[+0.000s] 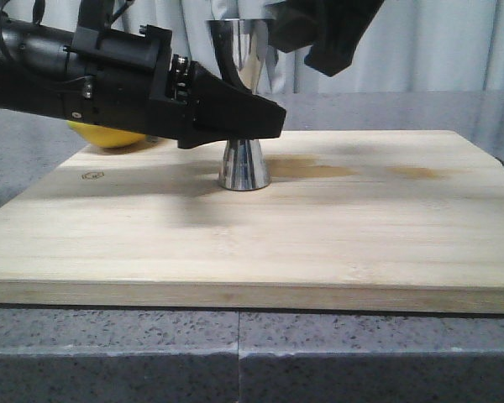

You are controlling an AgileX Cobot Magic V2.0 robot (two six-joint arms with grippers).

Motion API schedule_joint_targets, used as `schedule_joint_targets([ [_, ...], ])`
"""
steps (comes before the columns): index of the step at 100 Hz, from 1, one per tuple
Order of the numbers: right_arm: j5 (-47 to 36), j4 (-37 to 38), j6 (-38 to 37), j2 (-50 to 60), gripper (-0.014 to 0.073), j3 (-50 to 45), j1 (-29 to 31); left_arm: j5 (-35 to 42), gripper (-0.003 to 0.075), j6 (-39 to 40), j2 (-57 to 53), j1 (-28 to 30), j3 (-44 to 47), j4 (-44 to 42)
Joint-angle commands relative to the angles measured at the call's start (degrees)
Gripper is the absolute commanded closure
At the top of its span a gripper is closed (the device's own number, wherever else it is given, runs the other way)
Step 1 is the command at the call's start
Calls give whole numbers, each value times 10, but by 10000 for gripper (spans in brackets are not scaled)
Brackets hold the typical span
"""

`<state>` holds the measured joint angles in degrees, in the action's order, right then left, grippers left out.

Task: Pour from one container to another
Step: 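Tilt the beaker with the right gripper, pouring liquid into the jigger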

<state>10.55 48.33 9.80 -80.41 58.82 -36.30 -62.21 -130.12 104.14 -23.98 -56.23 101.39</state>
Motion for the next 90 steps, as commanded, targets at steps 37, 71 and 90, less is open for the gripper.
schedule_joint_targets([
  [37,-32,78,2,23,324,19,-1,-40,585,4,-24,-3,-16,47],
  [71,-32,106,2,23,324,19,-1,-40,585,4,-24,-3,-16,47],
  [90,-32,123,2,23,324,19,-1,-40,585,4,-24,-3,-16,47],
])
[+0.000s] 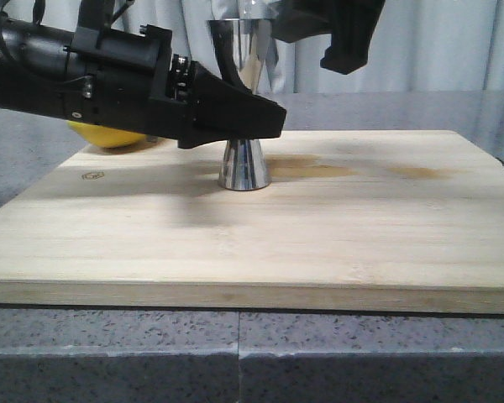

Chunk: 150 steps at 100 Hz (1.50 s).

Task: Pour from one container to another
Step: 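Tilt the beaker with the right gripper, pouring liquid into the jigger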

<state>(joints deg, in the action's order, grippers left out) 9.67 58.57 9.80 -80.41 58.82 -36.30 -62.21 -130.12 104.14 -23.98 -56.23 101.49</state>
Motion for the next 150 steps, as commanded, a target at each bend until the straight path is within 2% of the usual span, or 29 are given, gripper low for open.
schedule_joint_targets([
  [1,-23,21,2,23,324,19,-1,-40,585,4,-24,-3,-16,46],
  [150,-23,131,2,23,324,19,-1,-40,585,4,-24,-3,-16,46],
])
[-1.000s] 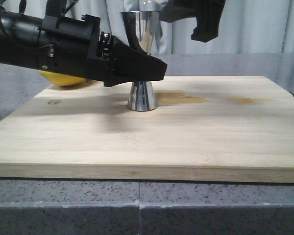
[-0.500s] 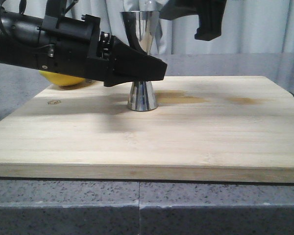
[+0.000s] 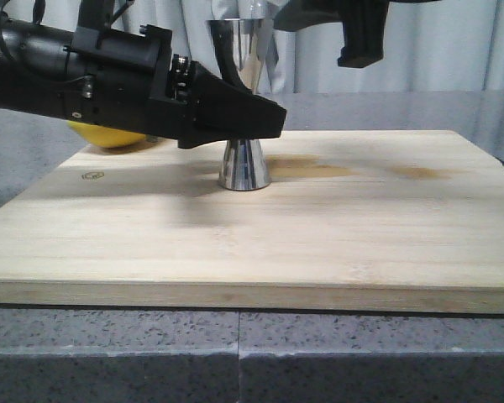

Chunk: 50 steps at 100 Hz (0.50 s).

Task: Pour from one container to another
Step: 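Tilt the beaker with the right gripper, pouring liquid into the jigger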

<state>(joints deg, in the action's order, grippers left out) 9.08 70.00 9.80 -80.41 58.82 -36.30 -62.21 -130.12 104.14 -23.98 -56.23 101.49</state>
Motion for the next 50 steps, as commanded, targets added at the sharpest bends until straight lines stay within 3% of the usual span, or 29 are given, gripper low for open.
schedule_joint_targets([
  [1,-17,17,2,23,324,19,-1,-40,585,4,-24,-3,-16,46],
  [50,-18,33,2,23,324,19,-1,-40,585,4,-24,-3,-16,46],
])
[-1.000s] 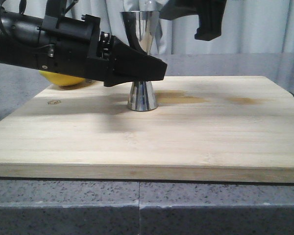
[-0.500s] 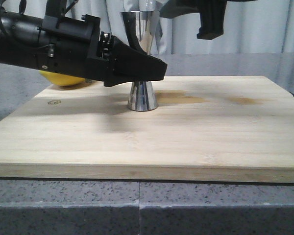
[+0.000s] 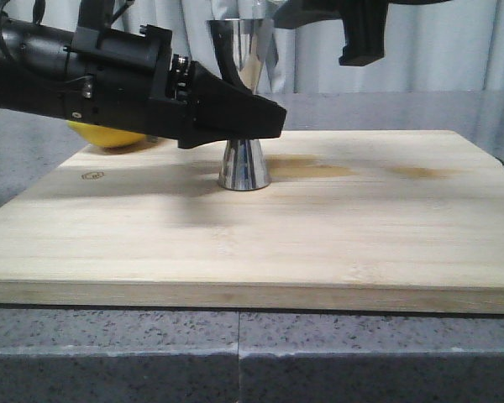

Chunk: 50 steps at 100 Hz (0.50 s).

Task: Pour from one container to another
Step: 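Tilt the beaker with the right gripper, pouring liquid into the jigger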

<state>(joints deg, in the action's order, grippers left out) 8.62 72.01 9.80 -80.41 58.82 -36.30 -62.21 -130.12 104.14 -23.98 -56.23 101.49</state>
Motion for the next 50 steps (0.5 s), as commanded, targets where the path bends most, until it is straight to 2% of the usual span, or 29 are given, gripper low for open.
schedule_joint_targets([
  [1,-13,13,2,23,324,19,-1,-40,585,4,-24,-3,-16,46],
  [34,-13,-3,-6,23,324,19,-1,-40,585,4,-24,-3,-16,46],
  [50,4,-30,-81,23,324,19,0,-40,585,4,-24,-3,-16,46],
])
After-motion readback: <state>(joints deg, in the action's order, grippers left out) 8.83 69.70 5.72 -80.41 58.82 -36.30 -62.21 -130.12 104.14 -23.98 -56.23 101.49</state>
